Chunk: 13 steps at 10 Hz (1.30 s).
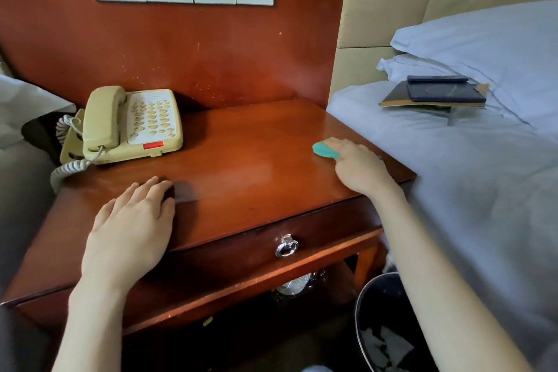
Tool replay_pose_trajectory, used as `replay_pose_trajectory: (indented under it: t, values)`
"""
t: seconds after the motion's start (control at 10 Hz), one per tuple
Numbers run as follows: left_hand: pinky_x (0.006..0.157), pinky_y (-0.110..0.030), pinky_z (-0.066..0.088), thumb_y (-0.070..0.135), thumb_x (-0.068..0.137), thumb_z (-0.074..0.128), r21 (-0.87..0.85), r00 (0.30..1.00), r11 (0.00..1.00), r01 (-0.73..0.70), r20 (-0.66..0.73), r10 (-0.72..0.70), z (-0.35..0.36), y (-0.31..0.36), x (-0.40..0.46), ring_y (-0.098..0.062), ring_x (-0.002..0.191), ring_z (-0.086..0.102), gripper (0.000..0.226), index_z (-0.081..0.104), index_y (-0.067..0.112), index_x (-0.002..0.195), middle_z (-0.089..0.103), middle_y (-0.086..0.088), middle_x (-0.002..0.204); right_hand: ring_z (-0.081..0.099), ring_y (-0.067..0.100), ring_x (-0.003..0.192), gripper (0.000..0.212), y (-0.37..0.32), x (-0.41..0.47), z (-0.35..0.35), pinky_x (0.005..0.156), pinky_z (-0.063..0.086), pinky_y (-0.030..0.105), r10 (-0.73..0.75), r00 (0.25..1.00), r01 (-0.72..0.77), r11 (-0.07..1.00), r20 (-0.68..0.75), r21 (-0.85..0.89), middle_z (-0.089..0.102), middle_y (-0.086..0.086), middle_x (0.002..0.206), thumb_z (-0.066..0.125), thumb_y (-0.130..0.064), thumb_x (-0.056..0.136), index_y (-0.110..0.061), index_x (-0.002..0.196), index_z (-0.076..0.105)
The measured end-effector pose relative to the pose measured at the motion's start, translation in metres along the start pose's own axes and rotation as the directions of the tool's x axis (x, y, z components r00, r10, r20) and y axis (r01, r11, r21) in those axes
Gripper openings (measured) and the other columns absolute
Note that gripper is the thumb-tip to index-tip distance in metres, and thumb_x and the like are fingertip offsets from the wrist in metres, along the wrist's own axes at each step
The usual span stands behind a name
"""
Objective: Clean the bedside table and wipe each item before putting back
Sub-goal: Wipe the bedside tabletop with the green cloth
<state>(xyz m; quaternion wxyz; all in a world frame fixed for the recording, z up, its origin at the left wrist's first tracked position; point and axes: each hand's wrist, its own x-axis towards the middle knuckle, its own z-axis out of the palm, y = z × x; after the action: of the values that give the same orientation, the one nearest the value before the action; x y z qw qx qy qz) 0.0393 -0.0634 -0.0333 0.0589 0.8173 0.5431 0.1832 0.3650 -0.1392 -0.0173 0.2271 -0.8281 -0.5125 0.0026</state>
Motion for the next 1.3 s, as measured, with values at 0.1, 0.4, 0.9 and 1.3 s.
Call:
replay_pose_trajectory:
  t: [0.1, 0.4, 0.9, 1.3]
  values:
    - [0.118, -0.037, 0.015, 0.035, 0.101, 0.031, -0.003, 1.000, 1.000, 0.002, -0.003, -0.002, 0.000, 0.001, 0.000, -0.017, 0.145, 0.022, 0.044, 0.038, 0.029, 0.144, 0.031, 0.008, 0.155, 0.042, 0.031, 0.130, 0.059, -0.028, -0.004, 0.012, 0.106, 0.032, 0.040, -0.084, 0.996, 0.084, 0.995, 0.011, -0.046, 0.039, 0.000, 0.149, 0.034, -0.004, 0.090, -0.029, 0.143, 0.039]
    - [0.117, -0.035, 0.016, 0.035, 0.102, 0.029, 0.002, 1.000, 1.000, 0.001, -0.018, -0.001, -0.002, 0.002, -0.003, -0.016, 0.145, 0.021, 0.044, 0.038, 0.029, 0.144, 0.031, 0.010, 0.155, 0.016, 0.002, 0.143, 0.066, -0.087, -0.082, 0.034, 0.111, -0.001, 0.014, -0.561, 0.823, 0.554, 0.827, 0.088, 0.095, 0.029, -0.017, 0.153, 0.038, 0.006, 0.091, -0.032, 0.145, 0.035]
    - [0.118, -0.035, 0.017, 0.036, 0.102, 0.028, 0.005, 1.000, 1.000, 0.001, -0.028, 0.000, 0.000, -0.001, -0.005, -0.013, 0.145, 0.021, 0.044, 0.038, 0.031, 0.144, 0.031, 0.012, 0.155, 0.034, 0.002, 0.136, 0.070, 0.022, -0.024, 0.002, 0.117, 0.025, 0.036, -0.225, 0.973, 0.202, 0.944, 0.061, 0.260, 0.048, -0.026, 0.137, 0.032, 0.015, 0.089, -0.038, 0.126, 0.058]
    - [0.117, -0.035, 0.017, 0.036, 0.101, 0.028, 0.016, 1.000, 1.000, 0.013, -0.026, -0.013, -0.001, 0.002, -0.007, -0.013, 0.145, 0.022, 0.043, 0.039, 0.031, 0.143, 0.032, 0.012, 0.154, 0.040, 0.030, 0.132, 0.059, -0.029, 0.075, 0.022, 0.104, 0.042, 0.042, -0.094, 0.988, 0.088, 0.995, 0.126, 0.051, 0.034, 0.003, 0.152, 0.028, 0.001, 0.095, -0.029, 0.147, 0.032]
